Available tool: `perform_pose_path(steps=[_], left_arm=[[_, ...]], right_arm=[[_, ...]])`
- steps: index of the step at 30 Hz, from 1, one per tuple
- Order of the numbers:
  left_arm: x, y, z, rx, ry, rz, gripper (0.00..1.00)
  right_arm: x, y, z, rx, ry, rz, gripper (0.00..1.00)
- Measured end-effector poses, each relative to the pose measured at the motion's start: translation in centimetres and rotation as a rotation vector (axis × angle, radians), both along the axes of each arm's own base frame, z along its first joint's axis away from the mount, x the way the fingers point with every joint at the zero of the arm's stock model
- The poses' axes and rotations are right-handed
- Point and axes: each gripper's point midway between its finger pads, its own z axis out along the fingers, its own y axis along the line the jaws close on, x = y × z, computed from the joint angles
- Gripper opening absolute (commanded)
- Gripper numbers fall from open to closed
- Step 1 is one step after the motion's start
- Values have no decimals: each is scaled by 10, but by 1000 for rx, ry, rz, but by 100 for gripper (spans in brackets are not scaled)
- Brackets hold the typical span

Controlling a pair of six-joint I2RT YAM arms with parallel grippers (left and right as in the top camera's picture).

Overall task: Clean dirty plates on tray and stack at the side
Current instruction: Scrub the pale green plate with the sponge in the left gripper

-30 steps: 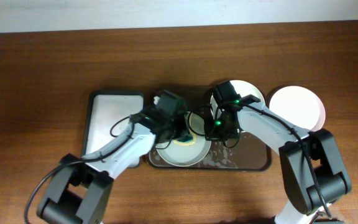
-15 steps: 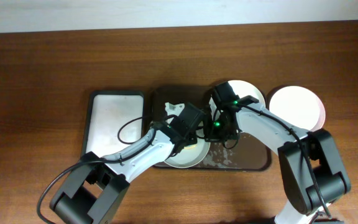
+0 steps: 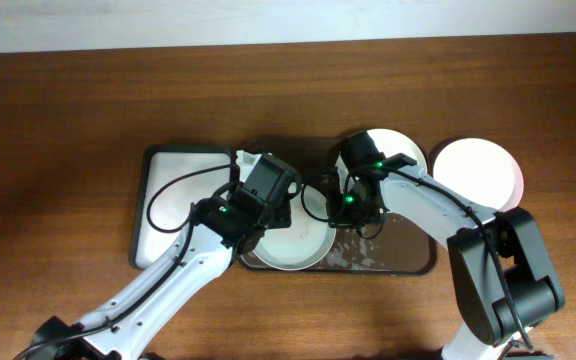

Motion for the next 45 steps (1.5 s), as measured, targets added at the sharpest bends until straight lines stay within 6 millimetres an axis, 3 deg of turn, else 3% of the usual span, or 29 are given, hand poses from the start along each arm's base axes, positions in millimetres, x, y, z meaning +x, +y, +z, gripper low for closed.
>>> perform_pose_path(steps=[2, 5, 8, 11, 15, 20, 23, 26, 29, 31, 33, 36, 40, 45], left_arm=[[-2, -4, -6, -34, 35, 30, 0], [-4, -15, -32, -95, 125, 102, 0], [5, -40, -67, -197, 198, 150, 0], [2, -58, -86, -248, 254, 139, 0], [-3, -59, -93, -186, 241, 149, 0], [-6, -23, -94, 36, 174, 225, 0], [-6, -12, -93, 91, 159, 243, 0], [-13, 2, -87, 133, 169, 245, 0], [-11, 11, -57, 100, 126, 223, 0], [-4, 7, -29, 17, 65, 214, 0], [-4, -4, -25, -37, 70, 183, 0], [-8, -27, -38, -124, 135, 125, 0], [-18, -70, -82, -225, 253, 21, 0], [-22, -68, -93, -139, 236, 28, 0]], right_arm=[[0, 0, 0, 0, 0, 0, 4], [0, 0, 0, 0, 0, 1, 4], [0, 0, 0, -1, 0, 0, 4], [0, -1, 0, -4, 1, 0, 4], [0, -2, -1, -12, 0, 1, 4], [0, -1, 0, -7, 0, 2, 4], [0, 0, 0, -3, -1, 3, 4], [0, 0, 0, 0, -1, 4, 4], [0, 0, 0, 0, -1, 3, 4], [0, 0, 0, 0, 0, 3, 4], [0, 0, 0, 0, 0, 4, 4], [0, 0, 0, 0, 0, 3, 4], [0, 0, 0, -1, 1, 3, 4], [0, -1, 0, -4, -1, 2, 4]])
